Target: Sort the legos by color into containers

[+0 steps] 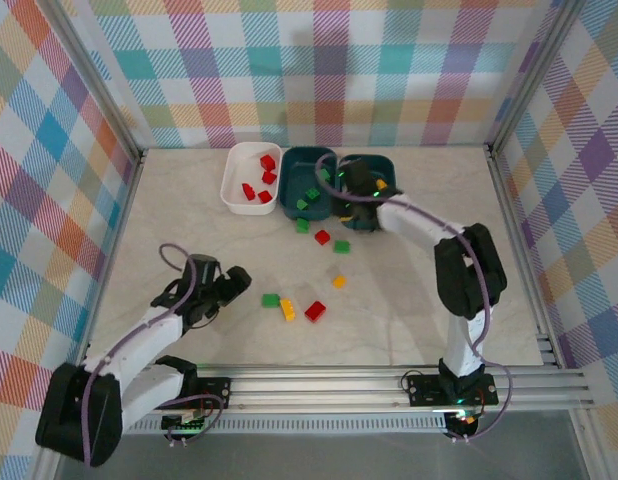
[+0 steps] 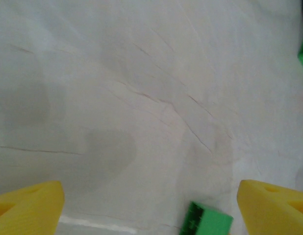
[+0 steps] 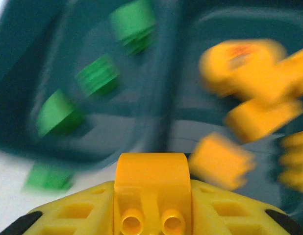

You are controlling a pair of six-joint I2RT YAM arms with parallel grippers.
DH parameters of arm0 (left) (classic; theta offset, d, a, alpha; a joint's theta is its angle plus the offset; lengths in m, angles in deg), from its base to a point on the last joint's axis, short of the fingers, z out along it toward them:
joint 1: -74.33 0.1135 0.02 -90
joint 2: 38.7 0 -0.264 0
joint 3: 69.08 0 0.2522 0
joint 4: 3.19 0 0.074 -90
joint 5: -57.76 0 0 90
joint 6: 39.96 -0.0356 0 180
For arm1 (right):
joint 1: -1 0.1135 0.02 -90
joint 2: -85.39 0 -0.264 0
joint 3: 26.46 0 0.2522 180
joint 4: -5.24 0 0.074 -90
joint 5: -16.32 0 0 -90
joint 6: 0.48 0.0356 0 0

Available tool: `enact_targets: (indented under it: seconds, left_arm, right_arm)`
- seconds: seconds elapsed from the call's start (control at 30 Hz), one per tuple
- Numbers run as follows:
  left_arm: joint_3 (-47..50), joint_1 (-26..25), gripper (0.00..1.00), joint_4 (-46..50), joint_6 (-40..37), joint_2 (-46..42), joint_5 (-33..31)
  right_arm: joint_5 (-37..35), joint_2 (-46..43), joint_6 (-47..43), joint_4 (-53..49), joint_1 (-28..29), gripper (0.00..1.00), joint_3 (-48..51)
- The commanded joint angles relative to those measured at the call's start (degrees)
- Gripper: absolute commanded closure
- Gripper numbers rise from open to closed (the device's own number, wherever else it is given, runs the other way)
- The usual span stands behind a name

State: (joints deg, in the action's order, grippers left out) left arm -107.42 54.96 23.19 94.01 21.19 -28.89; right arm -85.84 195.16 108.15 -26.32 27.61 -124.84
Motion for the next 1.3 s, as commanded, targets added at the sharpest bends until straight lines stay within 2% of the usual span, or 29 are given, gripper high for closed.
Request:
enact_targets:
  seconds: [0.0, 0.1, 0.2, 0.3, 0.57, 0.73, 0.9, 1.27]
  left_arm:
    - [-6.29, -5.81, 0.16, 2.79, -4.25, 5.82, -2.96]
    - [-7.68, -10.30, 0.22, 4.46, -2.62, 9.36, -8.17]
    - [-7.70, -12.29, 0.24, 1.57, -1.91, 11.34, -8.22]
    - [-10.23, -14.19, 0.26, 2.78, -2.56, 15.00, -7.92]
    - [-13.81, -18.97, 0.36, 2.81, -2.69, 23.18, -8.37]
    - [-16.57, -21.51, 0.37, 4.74, -2.85, 26.50, -8.49]
    - [-18.50, -23.43, 0.38, 5.46, -2.83, 28.23, -8.10]
    - [-19.79, -25.44, 0.28, 9.76, -3.83, 26.09, -10.01]
  right_arm:
    - [-0.10, 5.22, 3.31, -2.72, -4.98, 0.62, -4.65]
    - [0.83, 9.78, 3.62, -5.32, -7.99, 0.57, -10.75]
    - [2.09, 12.86, 3.95, -9.05, -9.80, 0.34, -16.65]
    - [1.82, 9.41, 3.93, -7.27, -9.65, 0.28, -14.69]
    - [1.80, -8.68, 6.16, 1.93, -5.84, 0.25, 6.98]
    - [3.27, -17.75, 8.42, 4.71, -5.12, 0.25, 18.90]
    - [3.80, -21.84, 9.25, 4.99, -3.99, 0.25, 25.07]
    - [4.21, -23.26, 10.67, 7.33, -1.71, 0.25, 31.18]
